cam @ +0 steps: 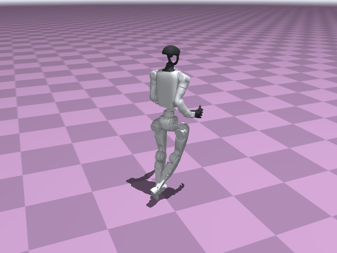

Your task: Walk run

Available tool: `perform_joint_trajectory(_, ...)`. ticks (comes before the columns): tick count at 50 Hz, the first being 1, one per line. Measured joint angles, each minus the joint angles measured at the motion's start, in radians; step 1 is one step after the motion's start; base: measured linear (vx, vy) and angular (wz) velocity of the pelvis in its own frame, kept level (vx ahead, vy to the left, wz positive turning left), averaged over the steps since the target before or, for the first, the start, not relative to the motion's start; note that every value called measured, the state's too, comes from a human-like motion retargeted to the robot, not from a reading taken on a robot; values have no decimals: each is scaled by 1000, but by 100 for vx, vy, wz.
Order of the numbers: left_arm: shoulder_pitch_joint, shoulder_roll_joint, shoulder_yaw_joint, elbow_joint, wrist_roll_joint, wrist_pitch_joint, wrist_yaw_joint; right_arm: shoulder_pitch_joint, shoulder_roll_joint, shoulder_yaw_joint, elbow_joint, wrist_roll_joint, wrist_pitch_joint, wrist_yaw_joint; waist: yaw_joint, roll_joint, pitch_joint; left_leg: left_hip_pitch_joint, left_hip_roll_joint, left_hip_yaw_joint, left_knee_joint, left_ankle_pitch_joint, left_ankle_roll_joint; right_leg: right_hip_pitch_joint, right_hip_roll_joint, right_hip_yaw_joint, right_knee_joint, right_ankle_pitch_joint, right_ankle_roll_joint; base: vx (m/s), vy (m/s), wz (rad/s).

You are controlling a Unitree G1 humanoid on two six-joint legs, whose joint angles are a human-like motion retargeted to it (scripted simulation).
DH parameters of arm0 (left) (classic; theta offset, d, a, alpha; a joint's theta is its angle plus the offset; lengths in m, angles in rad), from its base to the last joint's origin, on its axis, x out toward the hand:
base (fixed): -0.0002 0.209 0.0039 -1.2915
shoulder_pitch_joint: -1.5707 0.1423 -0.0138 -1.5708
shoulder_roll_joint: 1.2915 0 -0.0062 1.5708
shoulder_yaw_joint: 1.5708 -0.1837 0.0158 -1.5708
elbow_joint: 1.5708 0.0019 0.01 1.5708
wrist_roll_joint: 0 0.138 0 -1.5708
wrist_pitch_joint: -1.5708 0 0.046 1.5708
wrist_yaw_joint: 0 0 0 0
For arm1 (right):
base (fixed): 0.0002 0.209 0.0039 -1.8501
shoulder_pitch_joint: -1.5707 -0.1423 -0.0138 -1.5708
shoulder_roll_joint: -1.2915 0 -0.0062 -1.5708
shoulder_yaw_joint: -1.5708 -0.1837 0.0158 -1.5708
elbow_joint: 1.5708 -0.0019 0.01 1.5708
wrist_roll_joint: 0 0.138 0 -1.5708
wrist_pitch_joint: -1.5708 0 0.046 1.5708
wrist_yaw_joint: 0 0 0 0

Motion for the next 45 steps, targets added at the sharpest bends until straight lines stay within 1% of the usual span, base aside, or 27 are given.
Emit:
perform_joint_trajectory(3, -99, 3, -42, -64, -61, -6, 28, 75, 13, -17, 1, 122, -29, 57, -70, 44, -9, 121, 12, -2, -138, 85, -13, -123, -165, -142, -116, -160, -94, 108, -50, 24)
perform_joint_trajectory(5, -141, 17, -75, -118, -37, -11, 46, 102, 5, -24, -10, 162, -38, 68, -125, 68, -18, 196, 25, 37, -208, 177, -38, -176, -274, -256, -265, -198, -149, 88, -33, 21)
perform_joint_trajectory(6, -156, 31, -93, -145, -15, -10, 52, 105, 0, -26, -18, 164, -44, 66, -154, 69, -22, 232, 12, 40, -230, 229, -50, -193, -298, -292, -363, -205, -180, 97, -43, 5)
perform_joint_trajectory(8, -179, 61, -113, -191, 30, -4, 59, 95, -3, -26, -33, 150, -53, 53, -200, 59, -28, 306, -15, 51, -261, 338, -86, -214, -299, -281, -557, -237, -222, 108, -56, -38)
perform_joint_trajectory(10, -191, 94, -116, -219, 76, 3, 60, 60, 8, -14, -51, 109, -58, 13, -212, 59, -41, 363, -19, 60, -266, 453, -146, -213, -271, -245, -712, -279, -232, 104, -54, -102)
perform_joint_trajectory(12, -181, 111, -111, -221, 113, 8, 59, 19, 25, -8, -89, 68, -61, -31, -214, 67, -52, 389, -33, 26, -200, 598, -232, -199, -289, -301, -736, -226, -360, 112, -40, -80)
perform_joint_trajectory(13, -174, 112, -108, -219, 131, 9, 62, -7, 32, -8, -115, 46, -60, -58, -234, 56, -57, 380, -86, 0, -140, 688, -249, -205, -337, -304, -707, -159, -412, 134, -22, -58)
perform_joint_trajectory(14, -152, 116, -101, -210, 148, 9, 61, -30, 40, 4, -142, 26, -56, -87, -225, 54, -64, 350, -98, 37, -2, 734, -255, -205, -346, -270, -640, -192, -432, 146, -7, -105)
perform_joint_trajectory(15, -123, 122, -92, -198, 165, 7, 60, -49, 48, 24, -168, 8, -50, -117, -203, 54, -73, 309, -90, 107, 177, 757, -255, -203, -337, -218, -554, -276, -436, 151, -46, -193)
perform_joint_trajectory(16, -78, 114, -80, -174, 186, 0, 35, -81, 60, 25, -187, -1, -47, -137, -172, 64, -63, 255, -46, 93, 372, 757, -255, -205, -258, -104, -478, -339, -436, 148, -79, -210)
perform_joint_trajectory(17, -33, 99, -66, -149, 205, -6, 8, -119, 67, 14, -205, -5, -42, -143, -149, 64, -57, 205, -44, 54, 511, 757, -255, -197, -226, -46, -424, -382, -434, 124, -93, -170)
perform_joint_trajectory(18, 12, 74, -46, -120, 219, -9, -24, -170, 64, -20, -219, 1, -33, -123, -141, 45, -61, 161, -127, -35, 535, 757, -255, -170, -287, -97, -414, -383, -431, 107, -73, -169)
perform_joint_trajectory(20, 127, 9, 6, -65, 217, -13, -82, -249, 51, -18, -239, 16, -3, -85, -99, -32, -88, 77, -203, -49, 531, 708, -255, -87, -287, 3, -460, -403, -436, 110, -78, -229)
perform_joint_trajectory(23, 294, -65, 66, -37, 144, -12, -146, -310, 14, -29, -289, 72, -39, -115, -55, -22, -63, -107, -102, -38, 547, 485, -50, 27, -212, 84, -570, -326, -436, 100, -56, -213)
perform_joint_trajectory(25, 378, -106, 134, -30, 116, -11, -164, -322, -5, -36, -320, 104, -73, -146, -5, -39, -48, -189, -19, 37, 428, 384, 33, 105, -169, 144, -648, -223, -436, 92, -49, -252)
perform_joint_trajectory(27, 435, -122, 192, -30, 112, -16, -155, -306, -21, -28, -341, 120, -90, -172, 103, -72, -32, -211, 19, 132, 227, 340, 33, 193, -136, 236, -710, -94, -414, 130, -57, -328)
perform_joint_trajectory(30, 469, -111, 226, -49, 127, -20, -125, -258, -39, -48, -347, 115, -89, -172, 182, -67, 1, -184, -79, 53, -125, 231, 43, 308, -108, 264, -749, 84, -350, 117, -26, -225)
perform_joint_trajectory(32, 456, -92, 228, -80, 144, -14, -101, -227, -44, -60, -322, 91, -65, -161, 232, -76, 28, -188, -93, -21, -238, 173, -80, 381, -141, 232, -732, 177, -281, 135, -18, -196)
perform_joint_trajectory(33, 439, -75, 226, -98, 153, -10, -89, -211, -42, -66, -307, 80, -52, -155, 235, -64, 37, -186, -68, -2, -264, 175, -138, 410, -126, 228, -708, 222, -243, 121, -15, -132)
perform_joint_trajectory(34, 418, -56, 222, -117, 162, -5, -77, -193, -41, -69, -293, 72, -45, -148, 234, -53, 44, -181, -54, 12, -258, 228, -128, 419, -110, 228, -645, 256, -188, 114, -14, -92)
perform_joint_trajectory(35, 396, -37, 217, -138, 170, 0, -64, -175, -41, -70, -281, 67, -40, -141, 230, -43, 50, -174, -46, 24, -235, 307, -84, 419, -92, 231, -562, 286, -125, 144, -20, -16)
perform_joint_trajectory(37, 360, 9, 197, -168, 174, 3, -28, -112, -27, -51, -246, 52, -36, -106, 135, -78, 51, -140, -143, -14, -73, 85, -35, 336, -67, 183, -239, 286, 20, 176, -26, 55)
perform_joint_trajectory(38, 334, 29, 171, -169, 166, -4, 1, -80, -18, -46, -211, 36, -36, -87, 103, -86, 45, -141, -182, -129, -9, 50, -74, 294, -71, 127, -111, 286, 56, 150, -30, 7)
perform_joint_trajectory(39, 276, 48, 172, -156, 138, -8, 10, -66, -7, -30, -174, 21, -28, -76, 75, -64, 39, -131, -128, -110, 24, 21, -92, 247, -53, 90, -57, 286, 61, 109, -36, -56)
perform_joint_trajectory(40, 202, 67, 186, -135, 99, -11, 11, -61, 5, -8, -137, 6, -16, -68, 50, -28, 34, -117, -27, -25, 42, -7, -98, 197, -26, 62, -40, 286, 51, 92, -40, -94)
perform_joint_trajectory(42, 100, 69, 117, -125, 37, 4, -44, -19, 26, -6, -89, -4, -1, -39, 63, 19, 5, -41, 18, -21, 13, -43, -111, 90, -21, 2, -6, 163, -46, 106, -42, -98)
perform_joint_trajectory(45, 2, 76, 42, -172, 4, 8, -49, 53, 33, -11, -75, 26, 4, 54, 7, 46, -7, 72, 36, -3, -74, 19, -126, -64, -27, 10, -41, -39, -65, 101, -40, -29)
